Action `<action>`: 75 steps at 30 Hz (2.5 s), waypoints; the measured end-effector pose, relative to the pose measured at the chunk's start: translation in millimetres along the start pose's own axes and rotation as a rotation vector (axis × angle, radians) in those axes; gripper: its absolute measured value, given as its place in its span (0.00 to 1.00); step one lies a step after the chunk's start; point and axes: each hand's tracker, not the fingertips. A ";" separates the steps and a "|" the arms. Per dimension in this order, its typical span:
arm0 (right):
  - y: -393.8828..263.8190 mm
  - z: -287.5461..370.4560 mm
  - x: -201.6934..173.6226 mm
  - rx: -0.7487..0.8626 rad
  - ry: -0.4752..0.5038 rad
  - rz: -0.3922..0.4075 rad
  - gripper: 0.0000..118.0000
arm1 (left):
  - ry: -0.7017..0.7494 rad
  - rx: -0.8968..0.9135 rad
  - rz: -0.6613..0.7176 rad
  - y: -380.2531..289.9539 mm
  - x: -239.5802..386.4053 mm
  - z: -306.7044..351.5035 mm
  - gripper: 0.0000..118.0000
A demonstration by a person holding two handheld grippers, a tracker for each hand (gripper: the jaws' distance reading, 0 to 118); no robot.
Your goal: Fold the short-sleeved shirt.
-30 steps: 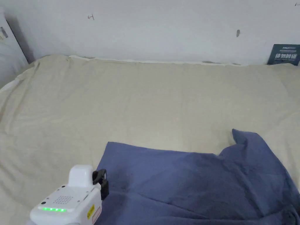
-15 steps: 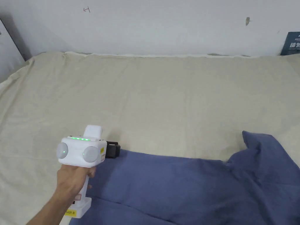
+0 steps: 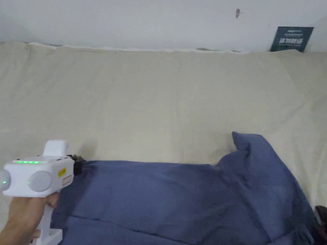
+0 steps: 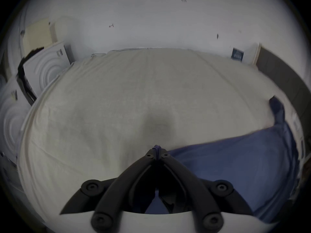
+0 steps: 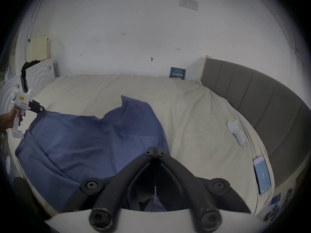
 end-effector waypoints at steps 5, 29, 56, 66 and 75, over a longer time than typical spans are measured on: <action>44.7 -75.8 22.9 -0.078 0.134 -0.017 0.77 | -0.049 0.078 0.046 -8.3 -1.2 27.0 0.00; 96.1 -141.7 42.2 -0.181 0.142 0.016 0.00 | -0.079 0.163 0.126 -14.4 -11.5 69.6 0.00; -109.0 69.5 69.1 -0.207 0.110 -0.191 0.00 | -0.013 0.178 0.224 -217.8 -32.0 221.2 0.00; -84.7 113.4 24.0 0.010 -0.230 -0.144 0.95 | 0.064 0.235 0.313 -259.5 -22.2 236.3 0.98; -45.5 168.9 -42.1 0.128 0.075 0.012 0.56 | 0.140 0.324 0.224 -249.9 -10.8 283.9 0.03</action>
